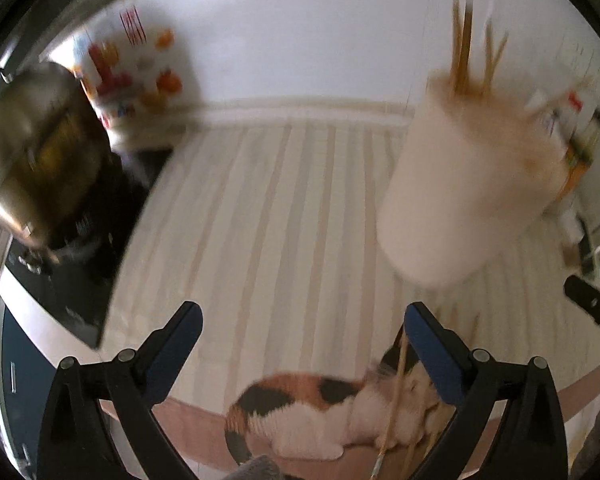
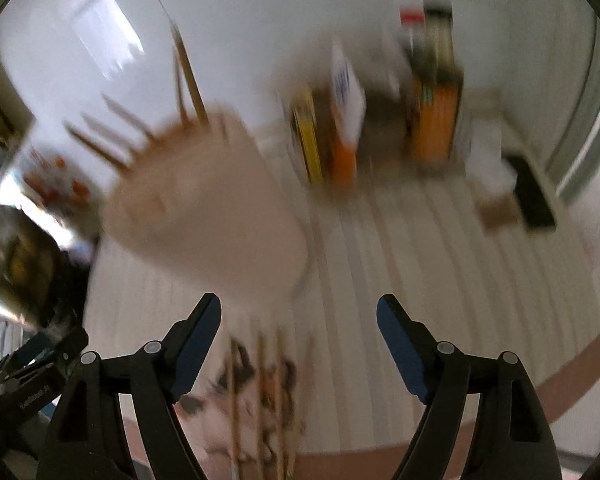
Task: Organize utensils
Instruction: 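Return both tools to the chopstick row and grasp one chopstick each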
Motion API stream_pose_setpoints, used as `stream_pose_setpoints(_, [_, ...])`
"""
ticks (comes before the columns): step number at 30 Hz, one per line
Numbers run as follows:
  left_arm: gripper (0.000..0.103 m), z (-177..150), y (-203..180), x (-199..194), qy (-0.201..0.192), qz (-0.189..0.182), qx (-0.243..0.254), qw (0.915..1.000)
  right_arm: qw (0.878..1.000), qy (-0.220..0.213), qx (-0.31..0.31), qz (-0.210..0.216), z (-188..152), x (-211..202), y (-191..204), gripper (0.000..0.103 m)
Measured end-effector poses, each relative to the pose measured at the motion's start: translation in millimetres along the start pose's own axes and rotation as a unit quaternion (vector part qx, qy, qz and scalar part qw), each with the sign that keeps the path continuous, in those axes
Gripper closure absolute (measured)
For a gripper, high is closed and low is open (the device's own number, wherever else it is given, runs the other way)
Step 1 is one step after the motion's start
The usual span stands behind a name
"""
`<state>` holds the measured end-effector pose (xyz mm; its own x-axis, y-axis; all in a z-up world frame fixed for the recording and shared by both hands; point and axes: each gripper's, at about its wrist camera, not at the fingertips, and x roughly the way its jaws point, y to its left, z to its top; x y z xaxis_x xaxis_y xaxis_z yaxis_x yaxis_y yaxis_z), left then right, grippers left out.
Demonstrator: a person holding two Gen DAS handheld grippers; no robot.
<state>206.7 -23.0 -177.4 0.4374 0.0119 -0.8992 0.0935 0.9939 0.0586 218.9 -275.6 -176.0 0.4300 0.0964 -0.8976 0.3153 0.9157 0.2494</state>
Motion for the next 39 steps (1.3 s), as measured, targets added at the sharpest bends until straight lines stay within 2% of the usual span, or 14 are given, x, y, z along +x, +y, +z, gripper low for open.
stream_pose_setpoints(3, [0.0, -21, -6, 29, 0.035, 0.012, 0.009, 0.9993, 0.998, 0.063, 0.013, 0.001, -26, 35, -8, 0.022])
stream_pose_setpoints(6, [0.0, -38, -9, 49, 0.062, 0.018, 0.017, 0.9978, 0.993, 0.113, 0.021, 0.002, -48, 68, -11, 0.03])
stream_pose_setpoints(9, [0.0, -50, -14, 62, 0.084, 0.021, 0.026, 0.9959, 0.988, 0.152, 0.022, 0.003, -66, 97, -11, 0.045])
stream_pose_setpoints(13, [0.001, -62, -27, 74, 0.105, 0.016, 0.04, 0.9935, 0.985, 0.175, -0.001, -0.011, -79, 120, -6, 0.067])
stream_pose_setpoints(14, [0.001, -61, -31, 76, 0.109, 0.009, 0.043, 0.993, 0.986, 0.161, -0.024, -0.025, -80, 118, -2, 0.086])
stream_pose_setpoints(15, [0.002, -63, -36, 77, 0.113, -0.002, 0.045, 0.9926, 0.985, 0.166, -0.039, -0.038, -82, 120, -1, 0.094])
stream_pose_setpoints(18, [0.009, -68, -60, 86, 0.133, -0.041, 0.062, 0.9883, 0.983, 0.168, -0.044, -0.063, -86, 117, -13, 0.096])
stream_pose_setpoints(19, [0.019, -70, -68, 90, 0.14, -0.044, 0.071, 0.9867, 0.982, 0.168, -0.044, -0.069, -87, 116, -19, 0.096])
stream_pose_setpoints(23, [0.045, -76, -93, 106, 0.163, -0.059, 0.097, 0.9801, 0.98, 0.175, -0.034, -0.088, -92, 108, -48, 0.096])
stream_pose_setpoints(26, [0.073, -78, -101, 108, 0.157, -0.063, 0.108, 0.9796, 0.978, 0.181, -0.039, -0.092, -96, 105, -65, 0.096])
stream_pose_setpoints(27, [0.092, -77, -103, 107, 0.156, -0.064, 0.112, 0.9792, 0.979, 0.18, -0.037, -0.091, -98, 104, -70, 0.096])
stream_pose_setpoints(28, [0.098, -78, -102, 106, 0.158, -0.06, 0.114, 0.9789, 0.98, 0.175, -0.031, -0.088, -100, 102, -73, 0.096])
stream_pose_setpoints(35, [0.098, -91, -73, 101, 0.163, -0.033, 0.094, 0.9815, 0.98, 0.161, -0.041, -0.111, -116, 97, -71, 0.096])
stream_pose_setpoints(39, [0.098, -91, -61, 101, 0.166, -0.036, 0.079, 0.9824, 0.979, 0.174, -0.053, -0.094, -126, 97, -45, 0.096])
